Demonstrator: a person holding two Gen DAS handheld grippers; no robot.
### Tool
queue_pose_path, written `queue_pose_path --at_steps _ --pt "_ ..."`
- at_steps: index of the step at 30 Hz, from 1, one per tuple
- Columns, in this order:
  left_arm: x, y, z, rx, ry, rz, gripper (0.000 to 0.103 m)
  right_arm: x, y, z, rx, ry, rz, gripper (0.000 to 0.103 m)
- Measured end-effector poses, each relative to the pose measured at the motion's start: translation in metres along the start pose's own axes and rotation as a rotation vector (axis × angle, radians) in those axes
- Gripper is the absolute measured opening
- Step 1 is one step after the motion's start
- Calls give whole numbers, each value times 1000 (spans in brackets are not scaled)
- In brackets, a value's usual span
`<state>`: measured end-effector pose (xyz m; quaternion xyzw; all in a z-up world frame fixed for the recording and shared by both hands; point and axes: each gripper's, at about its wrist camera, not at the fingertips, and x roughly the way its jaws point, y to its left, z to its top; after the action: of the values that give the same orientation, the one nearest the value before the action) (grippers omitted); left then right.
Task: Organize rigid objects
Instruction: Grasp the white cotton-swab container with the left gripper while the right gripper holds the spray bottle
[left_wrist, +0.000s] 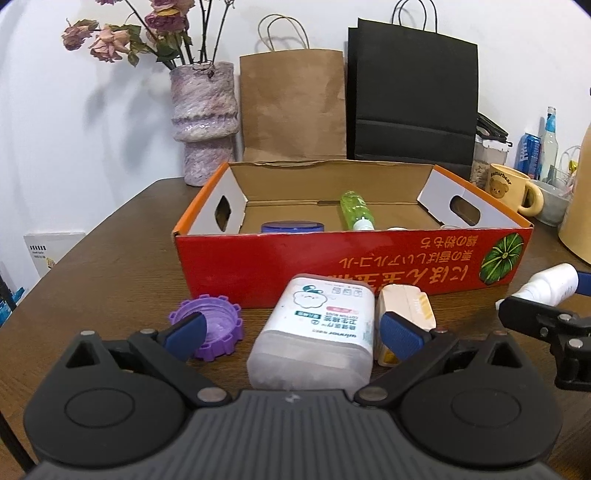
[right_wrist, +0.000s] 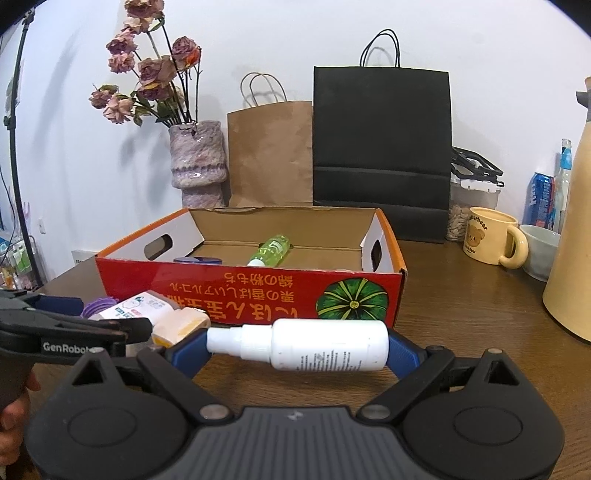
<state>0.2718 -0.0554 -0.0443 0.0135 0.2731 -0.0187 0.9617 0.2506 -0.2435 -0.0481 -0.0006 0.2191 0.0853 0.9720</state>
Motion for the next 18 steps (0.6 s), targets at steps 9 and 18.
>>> queue_pose_path --at_steps 9,18 --pt "15 -6 0 6 54 -28 80 2 0 -1 7 6 -6 97" --pt "17 -11 -1 23 55 -45 70 2 1 -1 3 7 -5 97"
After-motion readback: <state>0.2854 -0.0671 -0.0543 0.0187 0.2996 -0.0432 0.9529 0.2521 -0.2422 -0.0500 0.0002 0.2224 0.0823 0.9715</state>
